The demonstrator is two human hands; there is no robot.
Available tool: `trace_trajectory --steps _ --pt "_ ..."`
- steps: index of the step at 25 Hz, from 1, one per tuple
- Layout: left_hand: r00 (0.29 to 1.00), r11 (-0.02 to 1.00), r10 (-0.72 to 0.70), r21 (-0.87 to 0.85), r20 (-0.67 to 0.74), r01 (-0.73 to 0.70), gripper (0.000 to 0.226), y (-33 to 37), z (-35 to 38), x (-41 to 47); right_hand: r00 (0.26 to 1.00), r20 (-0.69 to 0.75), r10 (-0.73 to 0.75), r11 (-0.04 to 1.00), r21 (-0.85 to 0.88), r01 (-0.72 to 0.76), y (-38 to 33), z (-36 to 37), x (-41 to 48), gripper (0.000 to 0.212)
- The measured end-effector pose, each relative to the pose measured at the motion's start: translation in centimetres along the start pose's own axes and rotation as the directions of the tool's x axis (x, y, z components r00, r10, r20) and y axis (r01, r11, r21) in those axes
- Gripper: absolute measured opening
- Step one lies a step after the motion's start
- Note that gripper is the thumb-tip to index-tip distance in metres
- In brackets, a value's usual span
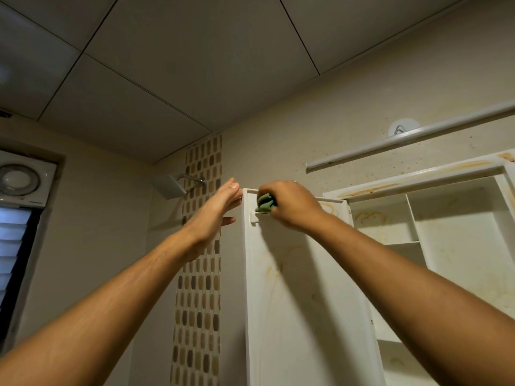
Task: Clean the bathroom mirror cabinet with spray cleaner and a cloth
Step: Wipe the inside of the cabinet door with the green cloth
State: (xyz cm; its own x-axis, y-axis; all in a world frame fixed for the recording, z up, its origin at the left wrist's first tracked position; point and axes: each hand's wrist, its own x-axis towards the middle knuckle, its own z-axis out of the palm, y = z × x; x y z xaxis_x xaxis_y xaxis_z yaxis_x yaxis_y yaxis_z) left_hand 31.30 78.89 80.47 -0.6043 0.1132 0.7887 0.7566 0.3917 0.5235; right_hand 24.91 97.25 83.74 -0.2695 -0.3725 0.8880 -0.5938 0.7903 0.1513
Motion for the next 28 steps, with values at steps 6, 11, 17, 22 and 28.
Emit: trace_trajectory --steps 6,11,17,22,28 --pt "1.0 0.999 -0.012 0.04 0.001 0.012 0.068 0.4 0.2 -0.3 0.938 -0.1 0.332 0.937 -0.08 -0.34 5.5 -0.1 -1.4 0.024" --pt "1.0 1.0 -0.025 0.018 0.018 0.025 0.076 1.1 0.1 -0.6 0.946 -0.323 -0.018 1.0 0.018 0.025 0.4 1.8 -1.3 0.015" --pt "0.999 0.999 -0.033 0.015 0.029 0.033 0.086 1.0 -0.1 -0.6 0.921 -0.39 0.009 0.994 -0.096 -0.05 -1.5 2.4 -1.0 0.021" --pt "0.998 0.998 -0.055 0.004 0.04 0.055 0.087 1.2 -0.3 -0.4 0.9 -0.435 0.038 0.982 -0.152 -0.116 1.6 2.3 -0.5 0.033" --pt "0.998 0.998 -0.057 -0.018 0.03 0.058 0.067 0.9 -0.4 -0.3 0.89 -0.453 -0.056 0.994 -0.105 0.01 -1.4 2.7 0.0 0.029"
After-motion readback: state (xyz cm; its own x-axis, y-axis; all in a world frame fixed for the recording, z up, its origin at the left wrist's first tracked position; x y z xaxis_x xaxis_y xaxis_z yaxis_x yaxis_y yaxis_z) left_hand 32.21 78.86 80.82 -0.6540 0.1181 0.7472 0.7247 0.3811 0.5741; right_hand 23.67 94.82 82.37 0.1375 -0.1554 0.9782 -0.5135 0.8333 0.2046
